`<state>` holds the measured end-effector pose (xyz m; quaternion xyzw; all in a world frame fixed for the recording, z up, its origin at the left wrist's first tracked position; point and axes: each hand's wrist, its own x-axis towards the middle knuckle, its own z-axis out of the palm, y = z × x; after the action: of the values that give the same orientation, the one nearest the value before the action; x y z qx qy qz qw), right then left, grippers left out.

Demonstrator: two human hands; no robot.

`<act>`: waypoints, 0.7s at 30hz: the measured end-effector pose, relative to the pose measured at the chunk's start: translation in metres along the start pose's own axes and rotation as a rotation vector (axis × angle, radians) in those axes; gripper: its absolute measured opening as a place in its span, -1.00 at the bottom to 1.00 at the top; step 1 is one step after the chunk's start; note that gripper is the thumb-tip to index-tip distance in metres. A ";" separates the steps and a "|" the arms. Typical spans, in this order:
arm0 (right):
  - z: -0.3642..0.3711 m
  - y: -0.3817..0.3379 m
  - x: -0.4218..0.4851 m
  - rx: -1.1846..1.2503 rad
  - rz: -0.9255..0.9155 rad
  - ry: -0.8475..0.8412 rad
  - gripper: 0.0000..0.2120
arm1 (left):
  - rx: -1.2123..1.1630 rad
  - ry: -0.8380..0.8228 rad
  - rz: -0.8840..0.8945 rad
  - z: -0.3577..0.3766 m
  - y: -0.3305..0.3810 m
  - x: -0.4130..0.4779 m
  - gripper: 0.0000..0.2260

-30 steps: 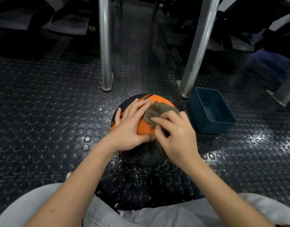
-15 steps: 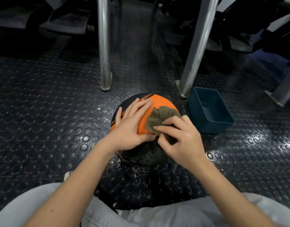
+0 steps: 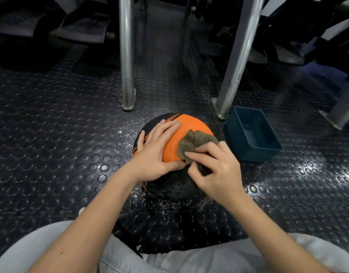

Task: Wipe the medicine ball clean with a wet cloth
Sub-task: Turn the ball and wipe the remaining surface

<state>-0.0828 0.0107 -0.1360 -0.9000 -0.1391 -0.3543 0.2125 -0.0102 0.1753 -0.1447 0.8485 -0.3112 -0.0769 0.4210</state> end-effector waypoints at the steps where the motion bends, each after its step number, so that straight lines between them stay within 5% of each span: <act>1: -0.002 0.008 0.004 -0.005 -0.017 -0.018 -0.83 | 0.000 -0.004 0.004 0.001 0.000 0.000 -0.21; 7: 0.001 0.055 0.048 -0.015 0.486 -0.144 -0.82 | 0.050 -0.030 0.080 0.008 0.002 -0.001 -0.28; 11: -0.001 0.023 0.029 -0.049 0.269 -0.069 -0.79 | -0.025 0.116 0.026 0.012 0.007 0.003 -0.35; 13: 0.001 0.004 0.019 0.000 0.103 -0.050 -0.79 | -0.086 0.253 -0.039 0.013 0.002 0.005 -0.24; 16: 0.001 0.010 0.024 0.027 -0.010 -0.088 -0.80 | -0.102 0.222 -0.102 0.008 -0.003 0.006 -0.07; 21: -0.002 0.055 0.040 0.062 0.411 -0.130 -0.82 | -0.099 0.114 -0.108 0.004 0.008 0.005 -0.15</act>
<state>-0.0331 -0.0342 -0.1226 -0.9234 0.0233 -0.2402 0.2984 -0.0115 0.1660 -0.1409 0.8451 -0.2366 -0.0665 0.4749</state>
